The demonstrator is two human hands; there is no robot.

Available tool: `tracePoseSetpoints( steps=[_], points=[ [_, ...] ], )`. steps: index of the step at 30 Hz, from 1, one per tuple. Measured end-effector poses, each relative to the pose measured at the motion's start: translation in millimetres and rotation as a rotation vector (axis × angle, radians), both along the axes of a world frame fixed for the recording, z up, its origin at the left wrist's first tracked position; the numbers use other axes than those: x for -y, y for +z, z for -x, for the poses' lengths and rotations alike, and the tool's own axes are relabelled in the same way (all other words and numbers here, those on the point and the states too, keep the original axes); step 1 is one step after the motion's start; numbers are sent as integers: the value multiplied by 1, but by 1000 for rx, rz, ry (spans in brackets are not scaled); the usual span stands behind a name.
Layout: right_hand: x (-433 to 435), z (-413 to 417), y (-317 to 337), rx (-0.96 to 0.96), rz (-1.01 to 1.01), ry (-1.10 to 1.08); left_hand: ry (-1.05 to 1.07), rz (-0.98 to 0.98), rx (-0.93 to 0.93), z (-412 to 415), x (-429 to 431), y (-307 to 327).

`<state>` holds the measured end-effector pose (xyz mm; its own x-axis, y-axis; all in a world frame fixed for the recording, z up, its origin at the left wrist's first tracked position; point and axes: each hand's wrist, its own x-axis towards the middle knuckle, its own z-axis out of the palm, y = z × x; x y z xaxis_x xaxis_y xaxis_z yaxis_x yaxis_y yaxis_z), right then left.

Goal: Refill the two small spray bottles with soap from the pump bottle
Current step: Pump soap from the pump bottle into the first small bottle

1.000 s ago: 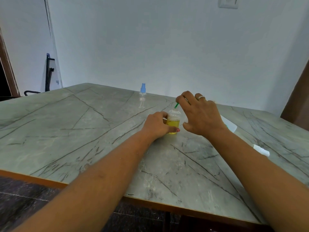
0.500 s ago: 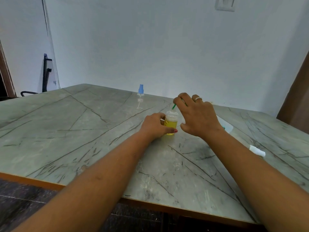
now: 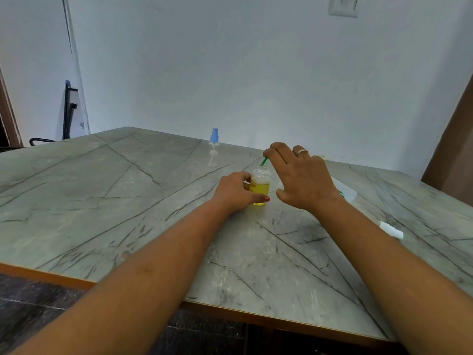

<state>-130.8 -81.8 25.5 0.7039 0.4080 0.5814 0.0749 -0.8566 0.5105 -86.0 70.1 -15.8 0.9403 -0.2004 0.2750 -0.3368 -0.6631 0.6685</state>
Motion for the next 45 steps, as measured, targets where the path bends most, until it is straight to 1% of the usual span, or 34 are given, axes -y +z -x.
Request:
tracePoseSetpoints(
  steps=[3, 8, 17, 22, 45],
  points=[
    [1, 0, -1, 7, 6, -5, 0, -3, -1, 0, 0, 0],
    [-5, -2, 2, 1, -44, 7, 7, 6, 3, 1, 1, 0],
    [-1, -2, -1, 10, 5, -16, 8, 18, 0, 0, 0, 0],
    [-5, -2, 2, -1, -45, -16, -6, 8, 15, -1, 1, -1],
    [1, -1, -2, 48, -5, 0, -1, 6, 7, -3, 0, -2]
  ],
)
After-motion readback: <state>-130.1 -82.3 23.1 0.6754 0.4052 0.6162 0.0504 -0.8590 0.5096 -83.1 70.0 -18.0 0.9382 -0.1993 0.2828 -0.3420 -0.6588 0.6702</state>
